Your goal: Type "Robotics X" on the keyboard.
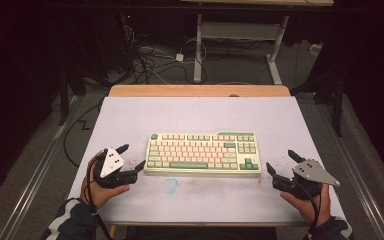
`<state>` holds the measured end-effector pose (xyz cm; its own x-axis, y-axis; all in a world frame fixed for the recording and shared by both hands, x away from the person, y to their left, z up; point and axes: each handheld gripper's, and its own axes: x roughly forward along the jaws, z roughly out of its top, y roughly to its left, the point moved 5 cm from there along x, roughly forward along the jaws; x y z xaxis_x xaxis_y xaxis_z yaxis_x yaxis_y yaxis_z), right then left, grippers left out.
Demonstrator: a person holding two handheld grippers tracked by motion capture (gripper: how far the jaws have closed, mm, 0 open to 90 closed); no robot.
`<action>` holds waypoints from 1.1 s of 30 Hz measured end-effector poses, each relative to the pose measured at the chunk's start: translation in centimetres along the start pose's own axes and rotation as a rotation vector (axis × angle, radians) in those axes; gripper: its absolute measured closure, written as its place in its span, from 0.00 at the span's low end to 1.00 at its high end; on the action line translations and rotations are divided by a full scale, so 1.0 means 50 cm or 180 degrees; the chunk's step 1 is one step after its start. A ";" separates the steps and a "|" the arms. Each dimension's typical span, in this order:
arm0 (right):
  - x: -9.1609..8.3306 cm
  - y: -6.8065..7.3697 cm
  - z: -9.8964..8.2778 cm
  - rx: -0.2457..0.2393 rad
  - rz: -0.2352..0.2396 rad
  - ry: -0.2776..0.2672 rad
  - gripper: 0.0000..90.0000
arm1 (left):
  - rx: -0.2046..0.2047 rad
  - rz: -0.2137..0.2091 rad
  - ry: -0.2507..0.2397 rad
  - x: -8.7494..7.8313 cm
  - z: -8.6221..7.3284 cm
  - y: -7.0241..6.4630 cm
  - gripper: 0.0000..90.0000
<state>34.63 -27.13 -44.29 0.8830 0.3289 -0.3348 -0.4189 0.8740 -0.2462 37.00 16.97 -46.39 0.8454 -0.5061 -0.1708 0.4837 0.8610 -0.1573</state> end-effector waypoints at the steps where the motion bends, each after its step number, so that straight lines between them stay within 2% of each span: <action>1: -0.001 -0.002 0.001 -0.0017 0.0028 -0.0011 0.26 | 0.0000 0.0000 0.0000 0.000 0.000 0.000 0.26; 2: -0.002 -0.003 0.000 -0.0003 0.0048 0.0004 0.26 | -0.0001 -0.0025 0.0037 0.000 -0.003 0.001 0.26; 3: -0.003 -0.004 -0.002 0.0004 0.0073 0.0019 0.26 | -0.0237 -0.0058 -0.0172 0.011 0.002 -0.010 0.26; 6: -0.007 -0.008 -0.007 0.0047 0.0068 0.0060 0.30 | -0.0213 -0.0085 -0.0124 0.013 -0.001 -0.015 0.25; 9: -0.008 -0.011 -0.004 0.0081 0.0127 0.0060 0.35 | -0.0199 -0.0089 -0.0092 0.014 -0.005 -0.015 0.25; 10: -0.007 -0.011 -0.004 0.0061 0.0151 0.0067 0.36 | 0.0004 -0.0019 0.0142 0.005 -0.012 0.000 0.25; 11: -0.005 -0.009 -0.003 0.0056 0.0163 0.0084 0.38 | -0.0254 -0.0044 -0.0093 0.015 -0.005 -0.010 0.25; 14: 0.000 -0.007 -0.005 0.0038 0.0182 0.0160 0.42 | -0.0268 -0.0028 -0.0073 0.015 -0.006 -0.007 0.25; 15: 0.006 -0.004 -0.002 0.0015 0.0254 0.0177 0.53 | -0.0296 -0.0035 -0.0072 0.016 -0.006 -0.006 0.26; 17: 0.010 -0.003 0.001 -0.0014 0.0249 0.0207 0.55 | -0.0347 -0.0047 -0.0054 0.016 -0.006 -0.004 0.26; 18: 0.021 0.000 0.007 -0.0006 0.0314 0.0247 0.67 | -0.0367 -0.0055 -0.0054 0.016 -0.005 -0.003 0.26; 21: 0.044 0.010 0.021 -0.0073 0.0440 0.0302 0.86 | -0.0390 -0.0046 -0.0041 0.016 -0.006 -0.001 0.26; 23: 0.063 0.018 0.032 -0.0026 0.0587 0.0348 0.95 | -0.0410 -0.0054 -0.0005 0.016 -0.010 -0.001 0.26; 25: 0.082 0.031 0.042 -0.0019 0.0758 0.0386 0.99 | -0.0411 -0.0051 0.0047 0.017 -0.015 0.000 0.26; 26: 0.091 0.039 0.047 -0.0064 0.0828 0.0408 1.00 | -0.0409 -0.0047 0.0068 0.016 -0.017 0.000 0.26; 28: 0.101 0.049 0.051 -0.0111 0.0884 0.0442 1.00 | -0.0406 -0.0038 0.0093 0.014 -0.021 -0.001 0.26; 29: 0.120 0.070 0.060 -0.0155 0.1018 0.0470 1.00 | -0.0400 -0.0030 0.0106 0.013 -0.022 0.000 0.26; 33: 0.156 0.113 0.070 -0.0308 0.1222 0.0573 1.00 | -0.0382 -0.0014 0.0136 0.009 -0.026 0.003 0.26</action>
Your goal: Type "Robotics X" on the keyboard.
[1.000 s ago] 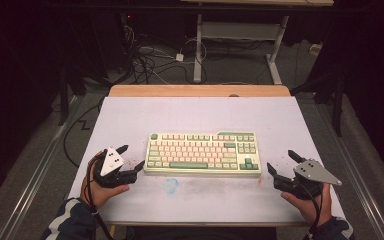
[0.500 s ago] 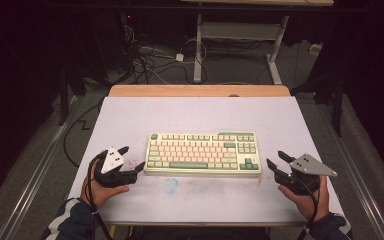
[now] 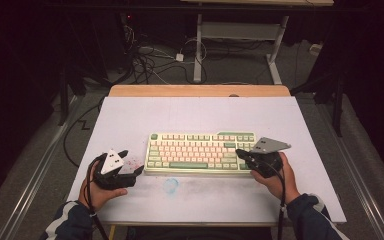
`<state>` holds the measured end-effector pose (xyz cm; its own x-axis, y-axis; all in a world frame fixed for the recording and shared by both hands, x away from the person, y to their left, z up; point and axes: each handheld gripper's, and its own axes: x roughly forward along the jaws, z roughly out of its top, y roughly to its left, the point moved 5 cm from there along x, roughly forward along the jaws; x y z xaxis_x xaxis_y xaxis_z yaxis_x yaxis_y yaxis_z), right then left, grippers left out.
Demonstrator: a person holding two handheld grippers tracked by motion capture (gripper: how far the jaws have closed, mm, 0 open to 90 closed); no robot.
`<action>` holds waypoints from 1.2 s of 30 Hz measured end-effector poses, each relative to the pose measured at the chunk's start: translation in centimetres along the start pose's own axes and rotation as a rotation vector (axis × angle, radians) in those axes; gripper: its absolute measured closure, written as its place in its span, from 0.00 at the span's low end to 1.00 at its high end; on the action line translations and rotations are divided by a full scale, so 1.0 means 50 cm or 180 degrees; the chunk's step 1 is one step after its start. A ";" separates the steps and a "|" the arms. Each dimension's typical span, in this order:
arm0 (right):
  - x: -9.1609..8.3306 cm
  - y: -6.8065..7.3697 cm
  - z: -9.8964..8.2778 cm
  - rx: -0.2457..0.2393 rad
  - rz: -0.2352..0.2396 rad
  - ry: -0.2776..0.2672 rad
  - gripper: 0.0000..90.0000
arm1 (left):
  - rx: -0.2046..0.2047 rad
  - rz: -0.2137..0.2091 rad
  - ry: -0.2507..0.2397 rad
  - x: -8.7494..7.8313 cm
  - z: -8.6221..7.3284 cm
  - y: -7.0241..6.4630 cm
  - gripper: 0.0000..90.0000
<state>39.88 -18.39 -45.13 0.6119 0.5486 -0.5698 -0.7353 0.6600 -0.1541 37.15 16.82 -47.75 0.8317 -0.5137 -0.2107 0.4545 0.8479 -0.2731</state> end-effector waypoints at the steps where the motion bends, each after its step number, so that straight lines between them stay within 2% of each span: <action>1: 0.000 0.000 0.000 0.0000 0.0000 0.0000 1.00 | 0.0015 0.0007 0.0010 -0.001 -0.001 0.001 0.26; 2: 0.021 0.012 0.004 -0.0077 0.0051 0.0066 1.00 | 0.0019 0.0012 0.0007 -0.001 -0.002 0.002 0.26; 3: 0.021 0.012 0.004 -0.0077 0.0051 0.0066 1.00 | 0.0022 0.0015 0.0001 -0.001 -0.003 0.003 0.26; 4: 0.037 0.021 0.001 -0.0126 0.0084 0.0158 1.00 | 0.0034 0.0024 0.0012 -0.001 -0.005 0.004 0.26; 6: 0.046 0.023 -0.004 -0.0146 0.0124 0.0204 1.00 | 0.0033 0.0059 0.0030 -0.003 -0.008 0.008 0.26; 10: 0.053 0.020 -0.009 -0.0129 0.0153 0.0237 1.00 | 0.0019 0.0064 0.0055 -0.008 -0.013 0.006 0.26; 20: 0.065 0.005 -0.031 -0.0095 0.0085 0.0360 1.00 | 0.0083 0.0023 0.0135 -0.008 -0.022 0.001 0.26; 23: 0.067 0.001 -0.035 -0.0059 0.0105 0.0373 1.00 | 0.0107 0.0045 0.0139 -0.010 -0.021 0.003 0.26; 25: 0.069 0.004 -0.040 -0.0052 0.0114 0.0360 1.00 | 0.0158 0.0119 0.0111 -0.011 -0.017 0.007 0.27; 29: 0.069 0.005 -0.040 -0.0073 0.0108 0.0357 1.00 | 0.0103 0.0129 0.0115 -0.020 -0.008 0.015 0.27; 30: 0.068 0.005 -0.042 -0.0036 0.0106 0.0345 1.00 | 0.0086 0.0119 0.0121 -0.022 -0.007 0.015 0.28; 34: 0.068 0.005 -0.042 -0.0078 0.0084 0.0341 1.00 | 0.0104 0.0125 0.0149 -0.022 -0.007 0.015 0.32; 35: 0.068 0.005 -0.042 -0.0086 0.0084 0.0330 1.00 | 0.0131 0.0161 0.0157 -0.021 -0.007 0.015 0.40; 36: 0.067 0.005 -0.043 -0.0087 0.0075 0.0329 1.00 | 0.0143 0.0174 0.0154 -0.022 -0.005 0.015 0.43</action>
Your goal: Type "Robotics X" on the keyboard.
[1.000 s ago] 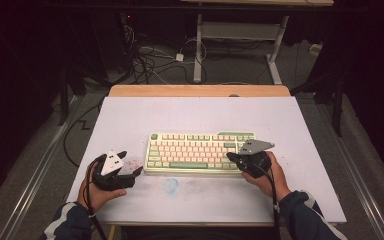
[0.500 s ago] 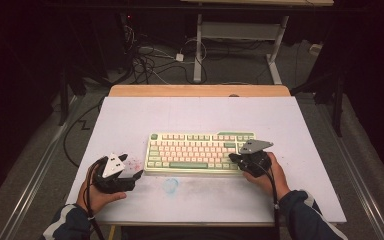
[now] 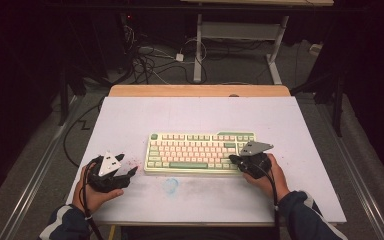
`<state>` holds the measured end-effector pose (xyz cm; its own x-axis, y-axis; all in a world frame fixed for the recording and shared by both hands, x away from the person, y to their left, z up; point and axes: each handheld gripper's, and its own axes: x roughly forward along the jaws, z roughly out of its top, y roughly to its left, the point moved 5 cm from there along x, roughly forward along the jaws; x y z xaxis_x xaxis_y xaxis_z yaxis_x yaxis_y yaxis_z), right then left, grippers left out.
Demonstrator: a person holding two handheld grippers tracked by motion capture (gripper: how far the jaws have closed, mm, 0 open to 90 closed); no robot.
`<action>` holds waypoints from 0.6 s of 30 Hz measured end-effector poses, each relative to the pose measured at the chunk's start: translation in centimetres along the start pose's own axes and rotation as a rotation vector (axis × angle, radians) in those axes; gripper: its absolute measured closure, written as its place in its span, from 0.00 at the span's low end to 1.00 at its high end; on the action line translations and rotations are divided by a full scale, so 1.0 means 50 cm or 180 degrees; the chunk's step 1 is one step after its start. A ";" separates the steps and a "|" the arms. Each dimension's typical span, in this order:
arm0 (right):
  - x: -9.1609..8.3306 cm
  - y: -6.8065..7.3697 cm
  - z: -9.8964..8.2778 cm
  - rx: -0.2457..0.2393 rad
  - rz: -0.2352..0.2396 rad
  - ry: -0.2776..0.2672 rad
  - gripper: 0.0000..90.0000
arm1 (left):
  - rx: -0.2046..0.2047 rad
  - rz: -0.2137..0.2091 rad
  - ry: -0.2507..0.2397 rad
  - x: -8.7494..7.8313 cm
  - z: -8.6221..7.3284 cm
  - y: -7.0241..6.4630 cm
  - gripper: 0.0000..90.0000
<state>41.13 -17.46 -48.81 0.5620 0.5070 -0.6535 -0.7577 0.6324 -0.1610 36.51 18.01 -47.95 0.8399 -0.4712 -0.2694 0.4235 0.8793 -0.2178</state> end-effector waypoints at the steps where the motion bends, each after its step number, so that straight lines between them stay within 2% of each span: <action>1: 0.000 0.000 0.000 0.0000 0.0000 0.0000 1.00 | 0.0000 0.0000 0.0000 0.000 0.000 0.000 0.48; 5: 0.000 0.001 0.000 -0.0005 -0.0018 0.0003 1.00 | 0.0005 -0.0045 0.0064 -0.003 0.002 -0.003 0.70; 6: 0.000 0.001 0.000 -0.0005 -0.0018 0.0003 1.00 | 0.0008 -0.0074 0.0093 -0.004 0.002 -0.004 0.70; 7: 0.000 0.001 0.000 -0.0014 -0.0021 0.0003 1.00 | 0.0005 -0.0102 0.0119 -0.004 0.001 -0.007 0.80; 9: 0.000 0.001 0.000 -0.0019 -0.0023 0.0001 1.00 | 0.0075 -0.0125 0.0190 -0.004 -0.002 -0.010 0.87; 13: 0.000 0.003 -0.001 -0.0012 -0.0045 0.0004 1.00 | 0.0187 -0.0153 0.0300 0.002 -0.007 -0.019 0.96; 18: 0.000 0.003 -0.001 -0.0032 -0.0045 -0.0004 1.00 | 0.0197 -0.0193 0.0339 0.015 0.002 -0.028 0.97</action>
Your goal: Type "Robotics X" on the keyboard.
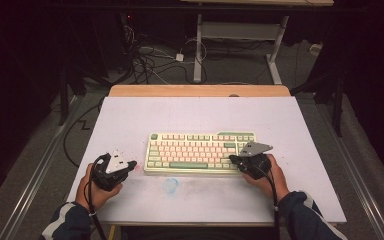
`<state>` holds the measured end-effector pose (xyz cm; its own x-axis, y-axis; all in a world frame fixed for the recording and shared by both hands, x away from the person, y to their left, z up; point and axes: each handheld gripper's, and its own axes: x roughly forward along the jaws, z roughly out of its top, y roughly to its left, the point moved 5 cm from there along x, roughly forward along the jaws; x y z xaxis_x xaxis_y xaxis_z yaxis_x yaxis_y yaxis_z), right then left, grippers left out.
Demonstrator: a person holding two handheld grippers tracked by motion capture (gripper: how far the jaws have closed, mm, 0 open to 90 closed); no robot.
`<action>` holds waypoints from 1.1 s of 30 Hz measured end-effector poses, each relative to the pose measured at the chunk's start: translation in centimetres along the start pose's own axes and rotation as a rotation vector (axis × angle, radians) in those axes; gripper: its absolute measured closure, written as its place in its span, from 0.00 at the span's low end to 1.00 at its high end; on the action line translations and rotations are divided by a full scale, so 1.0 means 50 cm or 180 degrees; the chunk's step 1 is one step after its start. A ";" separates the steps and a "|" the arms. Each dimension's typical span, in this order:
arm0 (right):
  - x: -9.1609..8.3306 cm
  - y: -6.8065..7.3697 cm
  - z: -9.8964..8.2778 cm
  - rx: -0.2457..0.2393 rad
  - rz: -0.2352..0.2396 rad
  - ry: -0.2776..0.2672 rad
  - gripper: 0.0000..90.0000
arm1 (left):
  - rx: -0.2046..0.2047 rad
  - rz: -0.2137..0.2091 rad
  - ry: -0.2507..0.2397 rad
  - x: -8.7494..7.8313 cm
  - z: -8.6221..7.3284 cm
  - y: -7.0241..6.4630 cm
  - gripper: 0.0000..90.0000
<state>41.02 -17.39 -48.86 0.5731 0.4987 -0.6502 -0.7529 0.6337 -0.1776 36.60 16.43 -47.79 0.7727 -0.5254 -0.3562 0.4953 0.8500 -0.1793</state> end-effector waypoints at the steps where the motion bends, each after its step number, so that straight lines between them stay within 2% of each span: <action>1: 0.000 0.000 0.000 -0.0008 -0.0002 -0.0006 1.00 | 0.0000 0.0000 0.0000 0.000 0.000 0.000 0.97; 4: 0.000 0.000 0.000 -0.0002 -0.0003 -0.0004 1.00 | 0.0011 -0.0022 0.0077 0.021 0.010 -0.005 0.97; 8: 0.000 0.001 0.000 -0.0006 -0.0008 -0.0005 1.00 | -0.0018 -0.0051 0.0095 0.035 0.023 -0.011 0.97; 13: 0.000 0.001 0.000 -0.0012 -0.0014 -0.0007 1.00 | 0.0115 -0.0102 0.0135 0.067 0.046 -0.031 0.97; 16: 0.000 0.001 0.000 -0.0018 -0.0018 -0.0007 1.00 | 0.0132 -0.0127 0.0129 0.082 0.056 -0.039 0.97; 17: 0.000 0.001 0.000 -0.0020 -0.0018 -0.0007 1.00 | 0.0145 -0.0161 0.0134 0.096 0.064 -0.048 0.97; 23: 0.000 0.001 -0.001 -0.0017 -0.0022 -0.0007 1.00 | 0.0203 -0.0217 0.0199 0.129 0.069 -0.067 0.97; 33: 0.000 0.001 -0.001 -0.0022 -0.0025 -0.0007 1.00 | 0.0189 -0.0292 0.0271 0.168 0.072 -0.088 0.97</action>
<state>40.96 -17.37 -48.90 0.5797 0.4950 -0.6472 -0.7506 0.6335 -0.1878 42.30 8.14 -46.69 0.6877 -0.5936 -0.4179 0.5870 0.7934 -0.1610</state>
